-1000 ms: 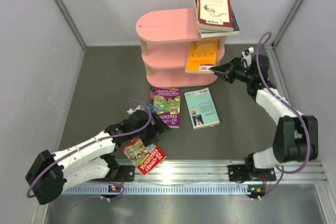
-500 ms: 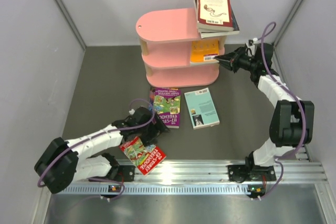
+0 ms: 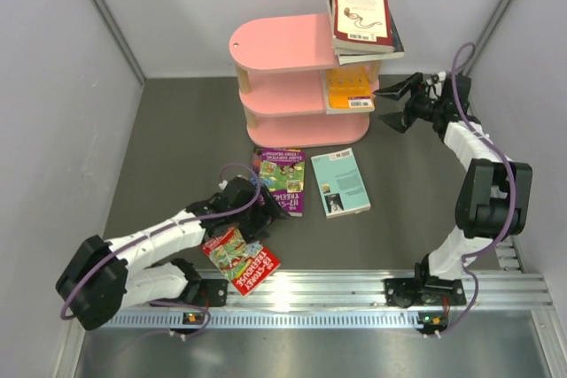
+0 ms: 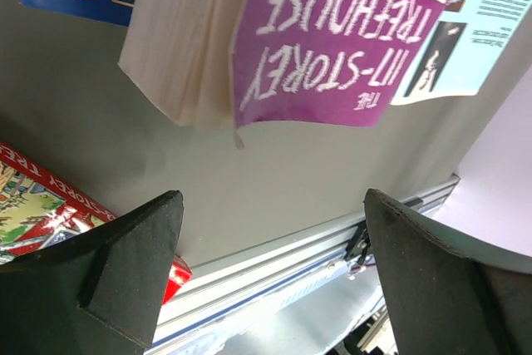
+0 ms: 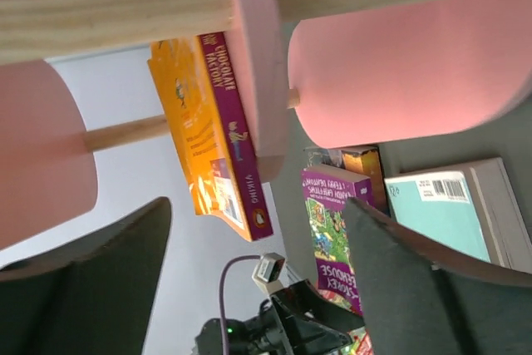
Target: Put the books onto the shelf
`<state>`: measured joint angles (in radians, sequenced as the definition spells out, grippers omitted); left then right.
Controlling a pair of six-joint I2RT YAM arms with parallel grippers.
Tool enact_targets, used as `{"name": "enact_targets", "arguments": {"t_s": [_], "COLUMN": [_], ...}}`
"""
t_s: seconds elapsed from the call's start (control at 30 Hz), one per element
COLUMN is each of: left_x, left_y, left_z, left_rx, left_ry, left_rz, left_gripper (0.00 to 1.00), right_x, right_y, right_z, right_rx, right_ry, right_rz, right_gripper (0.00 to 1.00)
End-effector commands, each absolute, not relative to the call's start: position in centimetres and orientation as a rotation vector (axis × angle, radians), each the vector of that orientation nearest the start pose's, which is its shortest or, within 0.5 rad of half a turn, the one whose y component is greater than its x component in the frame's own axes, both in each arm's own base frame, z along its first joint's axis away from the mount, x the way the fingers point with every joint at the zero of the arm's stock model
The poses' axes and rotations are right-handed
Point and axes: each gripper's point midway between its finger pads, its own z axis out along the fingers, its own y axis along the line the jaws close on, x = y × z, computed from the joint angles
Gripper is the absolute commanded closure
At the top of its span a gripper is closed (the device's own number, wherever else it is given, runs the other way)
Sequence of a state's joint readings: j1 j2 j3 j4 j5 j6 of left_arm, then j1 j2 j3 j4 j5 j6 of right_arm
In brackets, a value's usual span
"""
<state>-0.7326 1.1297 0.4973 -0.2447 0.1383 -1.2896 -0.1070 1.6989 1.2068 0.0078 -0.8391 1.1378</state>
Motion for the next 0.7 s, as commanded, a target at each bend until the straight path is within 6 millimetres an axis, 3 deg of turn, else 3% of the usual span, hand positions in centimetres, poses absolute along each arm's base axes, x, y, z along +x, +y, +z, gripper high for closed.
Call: {"name": "enact_targets", "arguments": {"t_s": [0.0,0.1,0.13,0.17,0.2,0.27,0.3,0.33,0.37,0.43,0.47,0.67], "left_x": [17.6,17.4,17.5,17.5,17.5,17.7,17.9,18.3,18.3,19.0,18.9,20.5], "left_y": [-24.3,-24.2,-24.2,-24.3,-24.4,-24.9,-25.0,-25.5,-25.8,-26.8,-27.5,-32.6], "left_z": [7.7,7.8,8.1,8.2,8.5,9.0,8.9,9.6,9.6,9.9,10.0,10.5], "left_rx": [-0.703,-0.696,-0.689,-0.675,-0.663,-0.624,-0.613,-0.594,-0.568,-0.545,-0.526,-0.442], "left_ry": [2.587,2.596,2.590,2.590,2.592,2.600,2.610,2.604,2.612,2.609,2.612,2.609], "left_rz": [-1.009,-1.002,-1.005,-1.005,-1.008,-1.012,-0.999,-1.009,-1.001,-1.012,-1.023,-1.080], "left_gripper": [0.05,0.05,0.05,0.05,0.05,0.06,0.06,0.06,0.06,0.06,0.06,0.06], "right_x": [44.1,43.0,42.0,41.2,40.2,38.0,36.5,35.7,33.7,32.2,30.6,28.4], "right_y": [8.8,6.6,6.2,6.0,5.5,5.9,6.0,6.8,7.4,8.3,8.7,9.6], "right_z": [24.1,23.6,22.6,22.9,21.3,20.4,17.5,16.5,13.9,12.1,10.0,7.3], "right_rx": [0.760,0.777,0.830,0.819,0.840,0.843,0.896,0.874,0.898,0.885,0.918,0.813], "right_ry": [2.039,2.055,2.103,2.108,2.147,2.174,2.225,2.245,2.293,2.311,2.350,2.441], "right_rz": [1.387,1.253,1.213,1.169,1.093,1.048,1.006,0.998,0.993,1.018,1.024,0.944], "right_gripper": [0.13,0.05,0.05,0.03,0.02,0.02,0.02,0.01,0.01,0.01,0.01,0.01]}}
